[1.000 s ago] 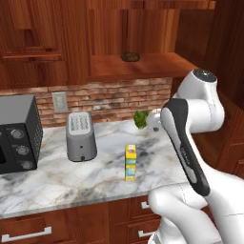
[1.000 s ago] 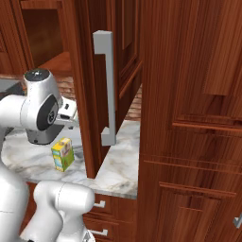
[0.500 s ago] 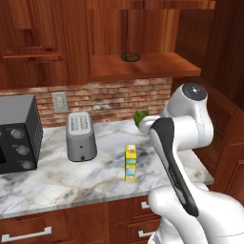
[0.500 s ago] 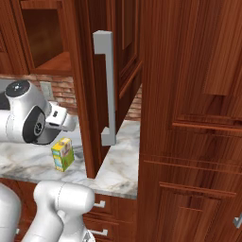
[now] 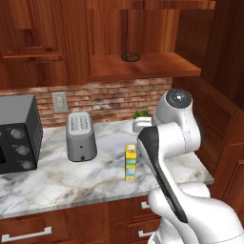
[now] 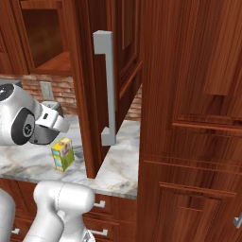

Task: Pick the cereal and cereal from the counter and place them in the cabinets closest to them.

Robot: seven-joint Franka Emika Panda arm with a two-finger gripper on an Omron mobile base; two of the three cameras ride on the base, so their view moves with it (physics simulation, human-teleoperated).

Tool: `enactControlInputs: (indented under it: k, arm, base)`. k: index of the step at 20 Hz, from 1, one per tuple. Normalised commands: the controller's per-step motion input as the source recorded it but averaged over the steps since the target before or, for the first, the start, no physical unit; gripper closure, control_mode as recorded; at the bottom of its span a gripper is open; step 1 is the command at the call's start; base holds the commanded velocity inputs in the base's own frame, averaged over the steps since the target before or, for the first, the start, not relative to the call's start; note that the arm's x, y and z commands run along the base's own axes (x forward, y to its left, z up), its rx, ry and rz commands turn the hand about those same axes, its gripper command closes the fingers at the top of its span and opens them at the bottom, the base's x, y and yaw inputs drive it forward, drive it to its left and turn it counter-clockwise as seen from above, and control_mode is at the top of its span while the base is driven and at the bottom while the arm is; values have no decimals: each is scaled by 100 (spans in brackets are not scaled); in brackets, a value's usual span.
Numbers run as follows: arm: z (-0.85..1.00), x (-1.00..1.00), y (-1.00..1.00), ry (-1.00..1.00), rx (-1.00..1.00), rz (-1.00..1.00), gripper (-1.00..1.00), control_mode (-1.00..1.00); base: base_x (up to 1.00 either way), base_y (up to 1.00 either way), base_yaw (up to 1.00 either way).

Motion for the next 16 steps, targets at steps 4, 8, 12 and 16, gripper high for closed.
enactControlInputs:
  k: [4,8,12,16]
  arm:
    - [-5,0,1,1,0,0,-100,-100]
    - [-13,3,7,4,0,-1,-100,-100]
    - [-19,12,13,2,0,-3,-100,-100]
    - [-24,20,14,1,0,-4,-100,-100]
  base:
    - [0,0,0]
    - [0,0,0]
    - [0,0,0]
    - [0,0,0]
